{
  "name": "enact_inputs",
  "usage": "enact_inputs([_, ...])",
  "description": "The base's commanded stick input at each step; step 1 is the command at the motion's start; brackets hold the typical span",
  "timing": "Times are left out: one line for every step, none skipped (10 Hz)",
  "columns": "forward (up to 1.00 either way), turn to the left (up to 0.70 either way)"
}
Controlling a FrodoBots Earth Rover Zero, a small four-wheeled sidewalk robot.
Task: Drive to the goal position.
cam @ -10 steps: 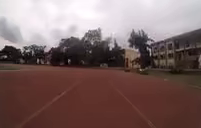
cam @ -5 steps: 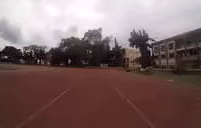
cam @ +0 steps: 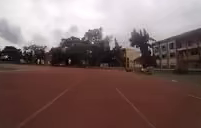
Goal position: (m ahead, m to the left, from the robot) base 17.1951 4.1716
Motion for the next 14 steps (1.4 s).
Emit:
enact_inputs([0.5,0.0])
enact_inputs([0.5,0.0])
enact_inputs([0.5,0.0])
enact_inputs([0.5,0.0])
enact_inputs([0.5,0.0])
enact_inputs([0.5,0.0])
enact_inputs([0.5,0.0])
enact_inputs([0.5,0.0])
enact_inputs([0.5,0.0])
enact_inputs([0.5,0.0])
enact_inputs([0.5,0.0])
enact_inputs([0.5,0.0])
enact_inputs([0.5,0.0])
enact_inputs([0.5,0.0])
